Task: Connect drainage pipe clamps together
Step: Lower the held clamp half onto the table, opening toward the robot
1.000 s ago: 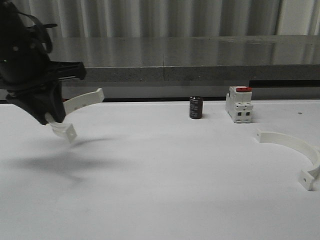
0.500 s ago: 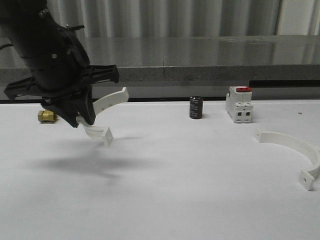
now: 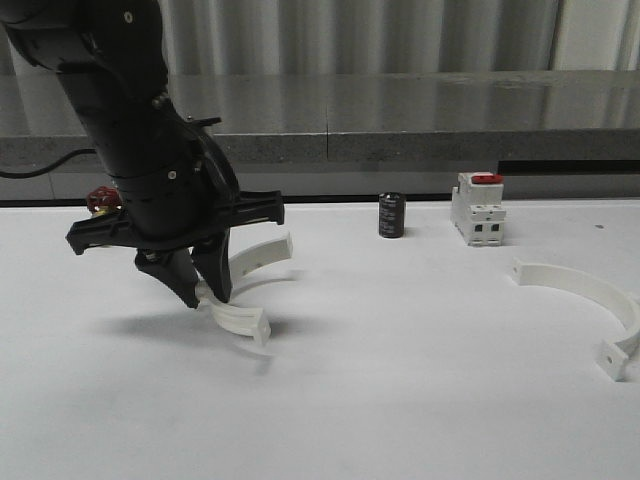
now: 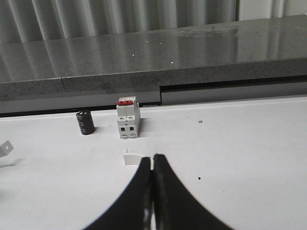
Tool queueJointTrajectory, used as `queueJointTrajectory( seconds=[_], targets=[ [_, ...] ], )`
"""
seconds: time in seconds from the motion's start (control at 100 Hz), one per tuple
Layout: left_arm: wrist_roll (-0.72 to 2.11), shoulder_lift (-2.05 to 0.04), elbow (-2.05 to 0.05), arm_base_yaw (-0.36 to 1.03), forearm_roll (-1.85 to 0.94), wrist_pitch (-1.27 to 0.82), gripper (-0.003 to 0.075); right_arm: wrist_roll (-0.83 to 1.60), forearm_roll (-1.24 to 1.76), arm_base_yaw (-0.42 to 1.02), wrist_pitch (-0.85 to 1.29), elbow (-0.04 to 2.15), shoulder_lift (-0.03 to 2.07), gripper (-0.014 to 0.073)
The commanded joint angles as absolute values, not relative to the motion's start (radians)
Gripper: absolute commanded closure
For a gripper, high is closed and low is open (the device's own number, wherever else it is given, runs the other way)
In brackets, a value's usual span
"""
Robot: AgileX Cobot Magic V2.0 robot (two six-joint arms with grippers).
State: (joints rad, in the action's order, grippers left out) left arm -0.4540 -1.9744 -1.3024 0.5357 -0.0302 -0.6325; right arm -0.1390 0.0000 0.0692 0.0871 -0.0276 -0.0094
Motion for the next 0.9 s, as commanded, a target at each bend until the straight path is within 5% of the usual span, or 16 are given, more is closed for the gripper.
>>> queueJointTrajectory(
  seconds=[0.0, 0.77, 0.89],
  targets=[
    [-0.477, -1.927, -1.331, 0.541, -0.041, -0.607, 0.0741, -0.129, 0.000, 0.069, 0.005, -0.011, -0.029, 0.0661],
    [-0.500, -1.975, -1.331, 0.541, 0.000, -0.660, 0.0738, -0.129, 0.000, 0.069, 0.005, -0.011, -0.029, 0.0661],
    [-0.500, -1.975, -1.332, 0.541, 0.000, -0.660, 0.0663, -0.129, 0.000, 0.069, 0.005, -0.011, -0.029, 0.0661]
  ],
)
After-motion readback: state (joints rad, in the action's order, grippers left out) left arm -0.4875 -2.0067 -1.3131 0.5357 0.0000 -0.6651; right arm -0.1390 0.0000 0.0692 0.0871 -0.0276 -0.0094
